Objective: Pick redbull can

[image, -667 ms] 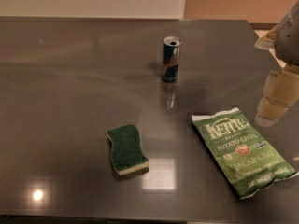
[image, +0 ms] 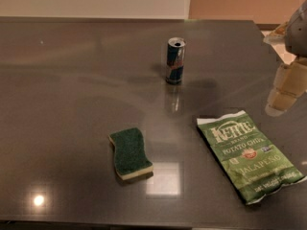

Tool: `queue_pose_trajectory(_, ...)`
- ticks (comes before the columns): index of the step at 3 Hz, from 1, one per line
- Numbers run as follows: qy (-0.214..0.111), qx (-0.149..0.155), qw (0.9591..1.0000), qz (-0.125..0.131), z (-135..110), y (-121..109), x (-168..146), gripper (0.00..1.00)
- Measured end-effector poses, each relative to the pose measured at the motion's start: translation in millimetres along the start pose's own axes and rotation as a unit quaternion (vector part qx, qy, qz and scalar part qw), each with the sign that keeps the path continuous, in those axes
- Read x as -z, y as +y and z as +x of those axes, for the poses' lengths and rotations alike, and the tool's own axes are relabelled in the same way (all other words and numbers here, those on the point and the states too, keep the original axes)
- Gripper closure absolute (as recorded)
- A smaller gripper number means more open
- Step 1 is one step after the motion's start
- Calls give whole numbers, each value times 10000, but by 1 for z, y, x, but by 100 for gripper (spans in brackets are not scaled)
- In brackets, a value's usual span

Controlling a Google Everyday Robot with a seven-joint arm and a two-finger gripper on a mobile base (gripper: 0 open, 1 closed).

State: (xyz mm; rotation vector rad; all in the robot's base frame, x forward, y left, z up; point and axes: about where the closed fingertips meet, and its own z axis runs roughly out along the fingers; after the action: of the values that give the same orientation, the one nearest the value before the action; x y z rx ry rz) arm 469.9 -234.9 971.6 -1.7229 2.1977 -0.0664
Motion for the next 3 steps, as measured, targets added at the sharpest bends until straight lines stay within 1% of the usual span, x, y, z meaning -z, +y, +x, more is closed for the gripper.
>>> queue_pose_trajectory(1,-232,21,9997,-46,9,-44,-16,0)
queue_pose_trajectory(2,-396,38,9992,-83,9,-69,-30,0)
queue_pose_trajectory(3,-612,35,9981,-47,-6,-77,-43,0)
